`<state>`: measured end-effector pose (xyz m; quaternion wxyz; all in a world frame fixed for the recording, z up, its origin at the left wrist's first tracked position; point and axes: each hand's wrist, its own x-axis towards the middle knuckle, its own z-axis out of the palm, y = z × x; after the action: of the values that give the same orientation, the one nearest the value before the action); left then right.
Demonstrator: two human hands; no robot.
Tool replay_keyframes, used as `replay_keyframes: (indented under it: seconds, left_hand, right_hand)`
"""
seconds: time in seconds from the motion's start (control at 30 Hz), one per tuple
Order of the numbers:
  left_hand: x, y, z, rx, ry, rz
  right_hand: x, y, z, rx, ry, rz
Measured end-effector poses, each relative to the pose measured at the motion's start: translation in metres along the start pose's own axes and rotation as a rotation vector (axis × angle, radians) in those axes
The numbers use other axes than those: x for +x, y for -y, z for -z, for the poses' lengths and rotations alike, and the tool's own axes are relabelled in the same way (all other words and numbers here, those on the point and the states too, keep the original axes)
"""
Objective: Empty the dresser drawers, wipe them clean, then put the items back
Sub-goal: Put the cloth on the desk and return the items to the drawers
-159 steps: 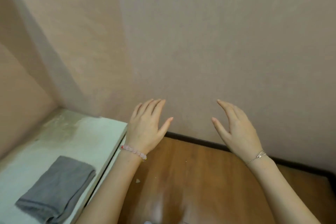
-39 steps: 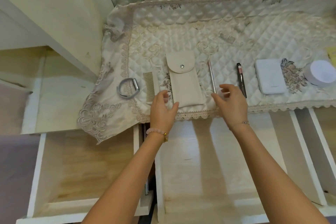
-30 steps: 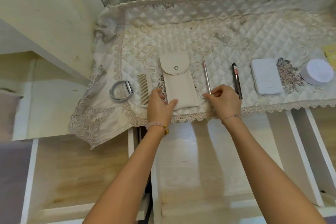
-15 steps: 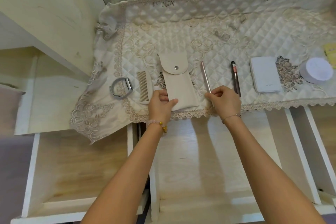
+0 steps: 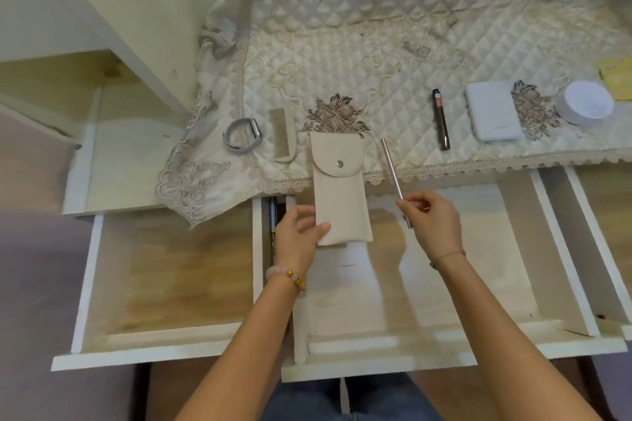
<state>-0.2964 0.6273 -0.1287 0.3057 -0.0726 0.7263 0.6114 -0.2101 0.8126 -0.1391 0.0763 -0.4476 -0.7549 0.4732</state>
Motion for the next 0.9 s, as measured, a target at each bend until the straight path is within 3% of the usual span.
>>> replay_keyframes:
  seconds: [0.37, 0.57, 0.9]
  left_hand:
    - [-0.061, 0.064, 0.03, -0.057, 0.099, 0.204]
    - [-0.063, 0.087, 0.022, -0.08, 0.07, 0.271]
    - [-0.036, 0.113, -0.021, 0.087, -0.043, 0.366]
  right_hand:
    - [-0.076, -0.052, -0.01, -0.028, 0.033, -0.107]
    - [-0.083, -0.083, -0.017, -0.085, 0.096, -0.204]
    - [-0.057, -0.112, -0.031, -0.199, 0.18, -0.339]
